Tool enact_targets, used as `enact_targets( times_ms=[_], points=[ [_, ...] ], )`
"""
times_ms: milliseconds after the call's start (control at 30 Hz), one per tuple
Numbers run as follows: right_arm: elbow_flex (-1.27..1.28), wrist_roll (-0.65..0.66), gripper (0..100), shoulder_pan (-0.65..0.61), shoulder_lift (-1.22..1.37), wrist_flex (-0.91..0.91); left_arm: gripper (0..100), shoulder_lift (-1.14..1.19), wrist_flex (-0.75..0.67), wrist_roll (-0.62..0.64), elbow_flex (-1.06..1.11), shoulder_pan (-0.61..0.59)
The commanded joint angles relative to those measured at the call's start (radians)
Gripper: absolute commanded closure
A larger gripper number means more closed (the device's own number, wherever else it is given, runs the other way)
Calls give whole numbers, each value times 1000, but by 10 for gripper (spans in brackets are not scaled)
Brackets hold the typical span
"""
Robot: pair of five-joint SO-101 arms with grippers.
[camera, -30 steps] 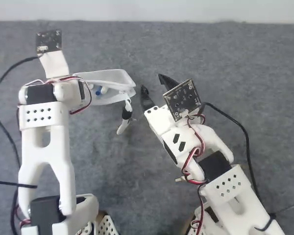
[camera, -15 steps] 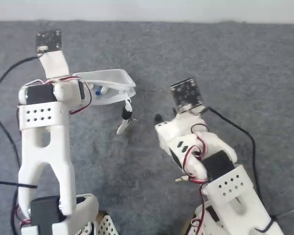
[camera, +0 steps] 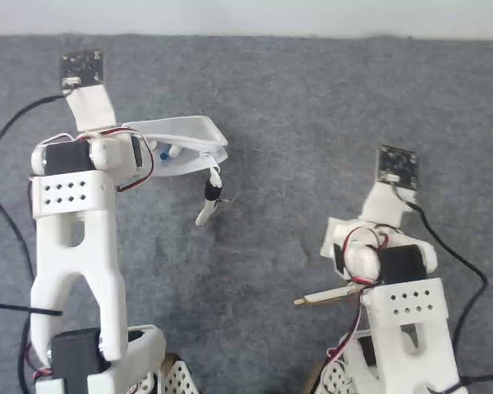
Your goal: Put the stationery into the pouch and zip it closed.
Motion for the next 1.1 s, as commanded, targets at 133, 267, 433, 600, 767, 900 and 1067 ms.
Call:
enact_targets(
  times_ms=[133,267,433,600,767,900,1067],
  points=[
    [43,15,840,119,-25,27,987,-44,-21,20,-7,-6],
    [173,15,839,125,-25,-54,987,-44,-21,20,-7,-6],
    [239,11,839,168,-25,-134,987,-43,-21,20,-7,-6],
    [242,11,839,269,-25,-137,987,-41,-21,20,-7,-6],
    [242,9,839,297,-24,-139,987,-41,-23,20,-7,-5],
    [242,-3,840,298,-24,-145,987,-41,-23,20,-7,-5],
    [241,-26,839,298,-24,-145,987,-41,-23,20,-7,-5]
  ],
)
